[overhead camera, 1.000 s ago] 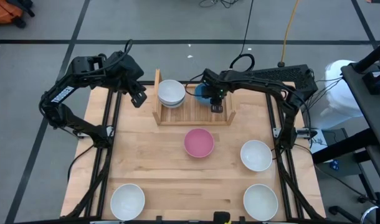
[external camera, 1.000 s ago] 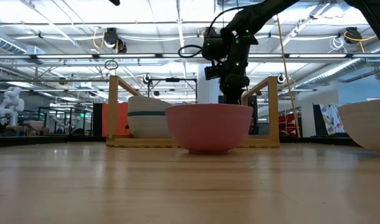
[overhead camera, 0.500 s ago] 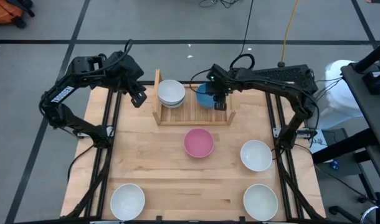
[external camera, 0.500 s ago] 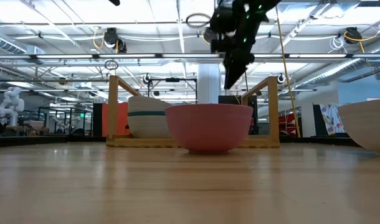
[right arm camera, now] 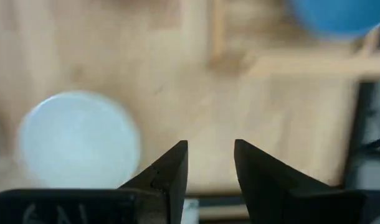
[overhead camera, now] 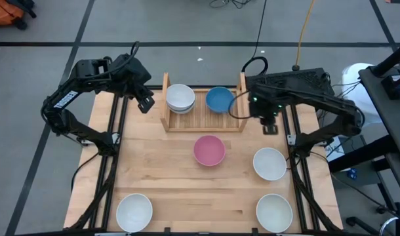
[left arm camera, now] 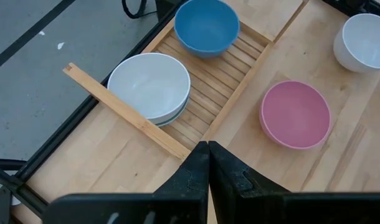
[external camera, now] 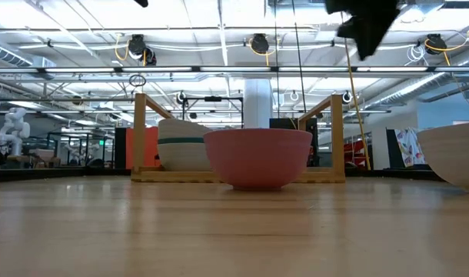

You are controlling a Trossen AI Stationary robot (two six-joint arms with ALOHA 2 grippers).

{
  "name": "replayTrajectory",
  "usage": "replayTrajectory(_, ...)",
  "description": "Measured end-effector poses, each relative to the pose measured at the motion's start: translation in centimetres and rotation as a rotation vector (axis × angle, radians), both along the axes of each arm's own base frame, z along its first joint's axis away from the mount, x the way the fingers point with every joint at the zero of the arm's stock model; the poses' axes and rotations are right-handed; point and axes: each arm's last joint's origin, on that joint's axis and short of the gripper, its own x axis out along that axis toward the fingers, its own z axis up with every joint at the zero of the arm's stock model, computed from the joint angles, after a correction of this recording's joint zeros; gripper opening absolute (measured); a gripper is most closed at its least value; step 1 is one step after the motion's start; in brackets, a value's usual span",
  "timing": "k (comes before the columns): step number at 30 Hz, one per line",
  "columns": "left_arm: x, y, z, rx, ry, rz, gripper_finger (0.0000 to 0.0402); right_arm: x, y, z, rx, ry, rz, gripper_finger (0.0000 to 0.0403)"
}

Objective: Place and stack bowls onto a shelf
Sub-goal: Stack the white bowl on top of the blue bowl on the shelf

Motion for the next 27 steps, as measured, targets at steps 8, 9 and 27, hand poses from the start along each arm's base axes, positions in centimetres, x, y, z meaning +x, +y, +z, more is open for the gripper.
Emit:
replayTrajectory(8,0.0,0.0,0.0,-0.013,-0.007,0.021,0.0006,-3.0,2.0,-3.2,0.145,0.061,-0.024,0.0125)
replayTrajectory(9,0.0,0.0,0.0,-0.016,-0.009,0.025,0.0006,-3.3,2.1,-4.1,0.154,0.092,-0.026,0.0125)
replayTrajectory(27,0.0,0.0,0.0,-0.023,-0.013,0.035,0.0006,-4.7,2.8,-14.9,0.29,0.146,-0.027,0.0125)
